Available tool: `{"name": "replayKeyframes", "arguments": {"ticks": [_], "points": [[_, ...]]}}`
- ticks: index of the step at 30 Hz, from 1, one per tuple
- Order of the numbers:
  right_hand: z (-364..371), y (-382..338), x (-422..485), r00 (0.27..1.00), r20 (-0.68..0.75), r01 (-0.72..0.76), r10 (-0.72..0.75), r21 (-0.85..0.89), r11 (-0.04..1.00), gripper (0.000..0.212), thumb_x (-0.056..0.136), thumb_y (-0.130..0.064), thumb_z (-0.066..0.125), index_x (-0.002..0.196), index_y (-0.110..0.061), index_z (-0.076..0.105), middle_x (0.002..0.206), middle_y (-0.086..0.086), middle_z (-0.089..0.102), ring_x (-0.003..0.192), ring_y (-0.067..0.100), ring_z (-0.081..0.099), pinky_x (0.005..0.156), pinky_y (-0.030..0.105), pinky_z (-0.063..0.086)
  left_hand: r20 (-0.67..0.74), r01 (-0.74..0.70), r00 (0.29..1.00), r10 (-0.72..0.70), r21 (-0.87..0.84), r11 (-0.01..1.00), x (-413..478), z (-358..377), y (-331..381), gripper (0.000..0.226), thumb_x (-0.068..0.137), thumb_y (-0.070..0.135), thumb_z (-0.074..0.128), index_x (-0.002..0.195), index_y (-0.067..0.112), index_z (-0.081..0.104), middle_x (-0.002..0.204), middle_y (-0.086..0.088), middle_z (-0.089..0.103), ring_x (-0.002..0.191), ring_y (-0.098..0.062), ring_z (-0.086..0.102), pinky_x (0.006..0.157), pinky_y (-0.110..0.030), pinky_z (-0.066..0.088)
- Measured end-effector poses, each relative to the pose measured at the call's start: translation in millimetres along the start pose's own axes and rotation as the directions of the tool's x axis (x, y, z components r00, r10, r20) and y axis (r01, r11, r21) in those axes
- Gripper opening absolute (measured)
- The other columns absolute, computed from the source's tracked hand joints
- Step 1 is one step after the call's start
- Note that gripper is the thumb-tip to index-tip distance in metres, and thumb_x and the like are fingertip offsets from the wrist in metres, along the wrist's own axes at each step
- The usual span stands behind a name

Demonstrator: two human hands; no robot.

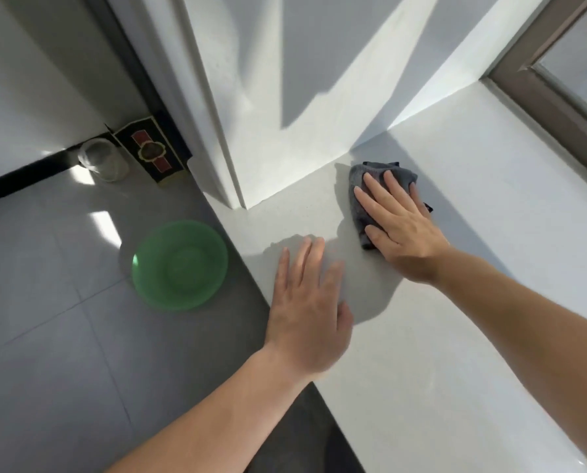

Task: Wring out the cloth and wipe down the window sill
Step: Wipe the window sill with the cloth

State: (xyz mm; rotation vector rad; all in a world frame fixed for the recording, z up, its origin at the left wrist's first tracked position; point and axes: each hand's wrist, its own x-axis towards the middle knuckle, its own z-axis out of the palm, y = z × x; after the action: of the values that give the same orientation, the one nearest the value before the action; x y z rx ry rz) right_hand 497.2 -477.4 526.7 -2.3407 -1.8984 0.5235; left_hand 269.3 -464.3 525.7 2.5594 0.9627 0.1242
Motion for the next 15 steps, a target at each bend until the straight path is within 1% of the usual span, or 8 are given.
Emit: {"name": "replayKeyframes", "arguments": {"ticks": [1,3,6,8,10,12,14,15], "points": [[-2,4,0,0.999,0.011,0.037,-0.037,-0.004,0.999,0.064,0.104,-0.03,0.037,0.16,-0.035,0.007,0.164,-0.02,-0.009,0.151,0.01,-0.02,0.123,0.043,-0.014,-0.01,0.014,1.0,-0.014,-0.026,1.0,-9,5,10,0.058,0.088,0.035,0.039,0.141,0.012,0.045,0.161,-0.018,0.025,0.153,-0.031,0.012,0.123,-0.054,0.007],[-4,12,0,0.992,0.028,0.12,-0.12,-0.006,0.993,0.064,0.103,-0.029,0.038,0.16,-0.036,0.008,0.164,-0.021,-0.008,0.151,0.007,-0.021,0.123,0.041,-0.015,-0.025,0.07,0.997,-0.07,-0.026,0.997,-24,17,29,0.059,0.089,0.037,0.034,0.142,0.013,0.044,0.162,-0.018,0.023,0.153,-0.03,0.011,0.123,-0.054,0.009],[-7,25,7,0.979,0.059,0.197,-0.197,0.006,0.98,0.065,0.103,-0.024,0.042,0.159,-0.036,0.012,0.164,-0.022,-0.005,0.151,0.006,-0.018,0.123,0.039,-0.013,-0.109,0.184,0.976,-0.189,-0.051,0.982,-32,27,49,0.054,0.09,0.03,0.043,0.139,0.012,0.052,0.159,-0.02,0.031,0.151,-0.032,0.019,0.121,-0.056,0.018],[-12,32,15,0.976,0.058,0.211,-0.21,-0.003,0.978,0.064,0.102,-0.02,0.042,0.159,-0.035,0.016,0.164,-0.021,-0.001,0.152,0.006,-0.014,0.124,0.039,-0.011,-0.133,0.257,0.956,-0.262,-0.053,0.965,-34,30,56,0.055,0.089,0.032,0.041,0.141,0.014,0.05,0.159,-0.019,0.03,0.152,-0.03,0.017,0.122,-0.055,0.015],[-14,33,23,0.984,0.034,0.171,-0.173,0.041,0.984,0.064,0.099,-0.021,0.04,0.158,-0.034,0.019,0.166,-0.018,0.003,0.153,0.008,-0.01,0.124,0.038,-0.011,-0.137,0.299,0.944,-0.301,-0.035,0.954,-35,35,59,0.057,0.09,0.033,0.039,0.144,0.016,0.047,0.161,-0.017,0.026,0.153,-0.029,0.013,0.123,-0.054,0.01],[-10,23,31,0.997,-0.003,0.077,-0.077,0.089,0.993,0.066,0.093,-0.03,0.035,0.157,-0.034,0.022,0.168,-0.013,0.006,0.154,0.013,-0.008,0.123,0.041,-0.012,-0.151,0.323,0.934,-0.324,-0.028,0.946,-36,38,59,0.058,0.09,0.032,0.04,0.145,0.017,0.047,0.161,-0.017,0.027,0.153,-0.029,0.013,0.123,-0.054,0.008],[0,0,40,0.999,-0.048,0.012,-0.009,0.055,0.998,0.064,0.095,-0.042,0.031,0.157,-0.032,0.022,0.169,-0.007,0.006,0.155,0.02,-0.007,0.122,0.047,-0.014,-0.163,0.328,0.931,-0.327,-0.019,0.944,-36,41,59,0.059,0.089,0.032,0.04,0.145,0.016,0.046,0.161,-0.018,0.028,0.152,-0.03,0.014,0.123,-0.054,0.008],[6,-15,44,0.998,-0.06,0.022,-0.021,0.026,0.999,0.062,0.097,-0.046,0.029,0.157,-0.032,0.022,0.169,-0.006,0.007,0.155,0.022,-0.007,0.121,0.049,-0.014,-0.169,0.326,0.931,-0.323,-0.014,0.945,-36,43,58,0.059,0.089,0.033,0.04,0.145,0.016,0.045,0.16,-0.018,0.028,0.152,-0.03,0.015,0.122,-0.054,0.008]]}}
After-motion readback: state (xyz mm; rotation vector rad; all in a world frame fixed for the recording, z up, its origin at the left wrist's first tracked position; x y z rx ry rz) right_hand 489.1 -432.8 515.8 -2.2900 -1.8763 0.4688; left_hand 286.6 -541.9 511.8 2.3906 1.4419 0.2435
